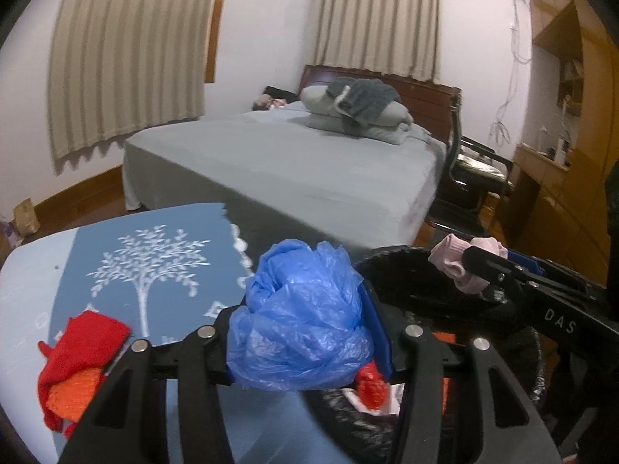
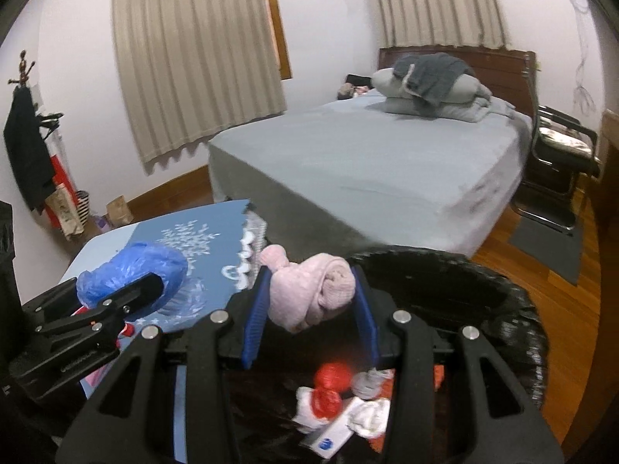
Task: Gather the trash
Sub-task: 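Open both grippers to drop the bag and mask into the bin, then lower the left gripper onto the red gloves and grasp them, then hold the red gloves in the left gripper while the right gripper grasps the orange mesh sleeve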
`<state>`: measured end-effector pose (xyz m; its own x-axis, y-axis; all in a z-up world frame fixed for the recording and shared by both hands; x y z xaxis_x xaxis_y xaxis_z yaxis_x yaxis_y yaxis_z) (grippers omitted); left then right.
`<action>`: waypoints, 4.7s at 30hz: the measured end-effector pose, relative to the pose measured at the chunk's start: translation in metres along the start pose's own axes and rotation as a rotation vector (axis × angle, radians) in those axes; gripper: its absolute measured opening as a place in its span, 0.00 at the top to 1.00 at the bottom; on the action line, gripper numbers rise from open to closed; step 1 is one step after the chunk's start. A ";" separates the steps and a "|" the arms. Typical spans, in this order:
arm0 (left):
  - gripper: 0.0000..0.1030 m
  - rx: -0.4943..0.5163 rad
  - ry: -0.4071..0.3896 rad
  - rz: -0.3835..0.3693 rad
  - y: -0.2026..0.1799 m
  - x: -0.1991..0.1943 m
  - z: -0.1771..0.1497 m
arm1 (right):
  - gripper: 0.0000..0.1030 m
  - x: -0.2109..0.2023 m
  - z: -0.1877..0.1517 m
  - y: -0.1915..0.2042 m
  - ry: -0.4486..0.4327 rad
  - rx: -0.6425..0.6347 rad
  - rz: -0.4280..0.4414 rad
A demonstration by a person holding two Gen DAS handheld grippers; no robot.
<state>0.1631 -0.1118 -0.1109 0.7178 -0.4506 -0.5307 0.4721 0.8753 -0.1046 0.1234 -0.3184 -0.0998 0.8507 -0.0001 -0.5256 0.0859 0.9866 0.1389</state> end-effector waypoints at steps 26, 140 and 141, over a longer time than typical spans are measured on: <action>0.21 0.049 0.049 -0.162 -0.074 0.026 -0.002 | 0.27 -0.026 -0.011 -0.093 -0.044 0.105 -0.164; 0.89 -0.343 -0.004 0.289 0.278 -0.066 -0.062 | 0.05 0.115 -0.040 0.217 0.151 -0.220 0.174; 0.89 -0.339 -0.016 0.302 0.280 -0.073 -0.060 | 0.05 0.115 -0.040 0.219 0.151 -0.221 0.178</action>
<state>0.2125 0.1769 -0.1525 0.8065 -0.1664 -0.5673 0.0480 0.9748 -0.2178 0.2191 -0.0958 -0.1633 0.7541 0.1836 -0.6306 -0.1863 0.9805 0.0626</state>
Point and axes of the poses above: each gripper's, at about its wrist camera, not at the fingertips, and x roughly the way its jaws point, y to its left, z to its top, the point moved 3 cm from there along x, roughly the way its jaws point, and after that the axes turned 1 degree about -y, right-handed, at the moved point
